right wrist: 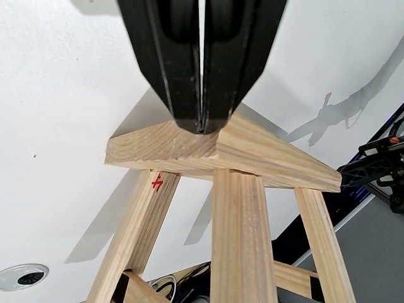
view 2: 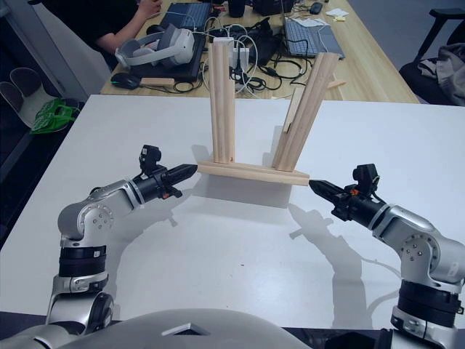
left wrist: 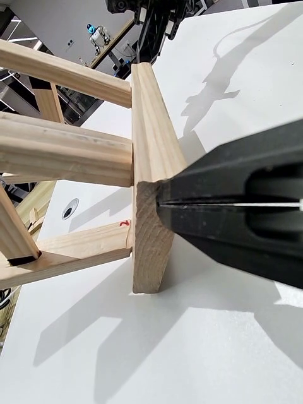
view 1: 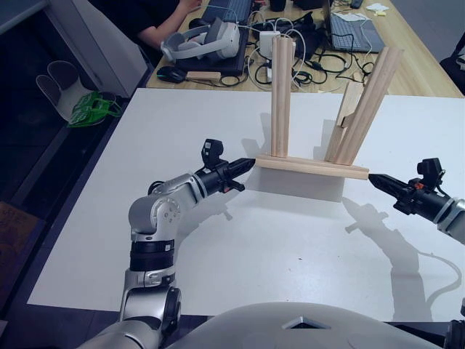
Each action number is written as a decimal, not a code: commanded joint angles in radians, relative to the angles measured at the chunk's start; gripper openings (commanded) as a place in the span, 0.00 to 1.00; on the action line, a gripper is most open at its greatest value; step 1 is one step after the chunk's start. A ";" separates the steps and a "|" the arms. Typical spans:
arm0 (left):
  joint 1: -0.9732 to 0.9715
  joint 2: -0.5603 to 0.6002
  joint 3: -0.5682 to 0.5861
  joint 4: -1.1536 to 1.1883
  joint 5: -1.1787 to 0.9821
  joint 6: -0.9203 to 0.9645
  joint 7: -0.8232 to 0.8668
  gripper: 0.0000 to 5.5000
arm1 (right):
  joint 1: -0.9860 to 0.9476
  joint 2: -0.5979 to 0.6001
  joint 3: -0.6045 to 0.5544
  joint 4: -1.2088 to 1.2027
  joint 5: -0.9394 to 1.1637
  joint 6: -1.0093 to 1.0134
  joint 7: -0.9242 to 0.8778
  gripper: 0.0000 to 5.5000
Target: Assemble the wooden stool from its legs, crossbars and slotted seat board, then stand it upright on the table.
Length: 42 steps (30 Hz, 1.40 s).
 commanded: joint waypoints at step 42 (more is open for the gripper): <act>-0.051 -0.105 -0.037 -0.081 -0.172 0.041 -0.055 0.00 | -0.052 0.061 0.052 -0.074 0.169 0.046 0.021 0.01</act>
